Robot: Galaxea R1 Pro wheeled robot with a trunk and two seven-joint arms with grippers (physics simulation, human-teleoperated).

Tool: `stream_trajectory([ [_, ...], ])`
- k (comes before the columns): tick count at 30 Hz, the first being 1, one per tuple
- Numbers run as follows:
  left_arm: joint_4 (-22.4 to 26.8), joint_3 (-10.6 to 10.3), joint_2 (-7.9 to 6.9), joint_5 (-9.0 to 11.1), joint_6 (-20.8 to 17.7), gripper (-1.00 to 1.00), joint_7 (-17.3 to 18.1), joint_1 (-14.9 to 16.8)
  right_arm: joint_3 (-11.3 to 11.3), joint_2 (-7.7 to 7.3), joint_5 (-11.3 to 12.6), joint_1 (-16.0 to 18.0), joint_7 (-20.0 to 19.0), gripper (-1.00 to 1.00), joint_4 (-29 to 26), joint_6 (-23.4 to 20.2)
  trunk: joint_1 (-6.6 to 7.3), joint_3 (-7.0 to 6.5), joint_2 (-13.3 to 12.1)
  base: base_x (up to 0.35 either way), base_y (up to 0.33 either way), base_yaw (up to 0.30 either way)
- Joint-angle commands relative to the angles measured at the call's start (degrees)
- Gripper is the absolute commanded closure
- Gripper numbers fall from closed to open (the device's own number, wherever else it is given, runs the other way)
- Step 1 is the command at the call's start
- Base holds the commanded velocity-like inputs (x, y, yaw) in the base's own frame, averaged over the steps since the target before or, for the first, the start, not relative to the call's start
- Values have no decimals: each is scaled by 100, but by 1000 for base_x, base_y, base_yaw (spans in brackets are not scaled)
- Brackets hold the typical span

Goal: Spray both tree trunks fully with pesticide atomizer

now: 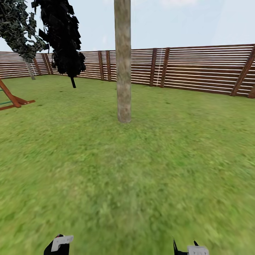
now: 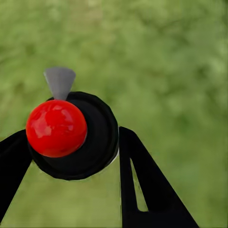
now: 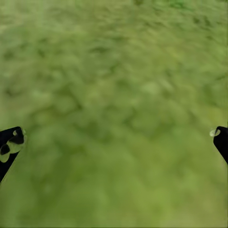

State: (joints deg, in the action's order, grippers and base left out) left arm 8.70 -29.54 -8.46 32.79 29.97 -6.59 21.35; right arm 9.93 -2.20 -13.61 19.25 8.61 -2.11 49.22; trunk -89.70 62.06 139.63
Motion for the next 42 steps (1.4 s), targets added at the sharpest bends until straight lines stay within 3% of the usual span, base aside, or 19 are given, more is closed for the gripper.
stream_trajectory([
  [1,0,1,1,0,0,100,0,0,0,0,4,0,4,-100,0,0,0,0,0,340,0,84],
  [8,0,1,1,0,0,100,0,0,0,0,7,0,10,-100,0,0,0,0,0,340,0,170],
  [42,0,1,2,0,0,100,0,0,0,-27,-2,0,9,-100,0,0,0,0,0,340,0,2],
])
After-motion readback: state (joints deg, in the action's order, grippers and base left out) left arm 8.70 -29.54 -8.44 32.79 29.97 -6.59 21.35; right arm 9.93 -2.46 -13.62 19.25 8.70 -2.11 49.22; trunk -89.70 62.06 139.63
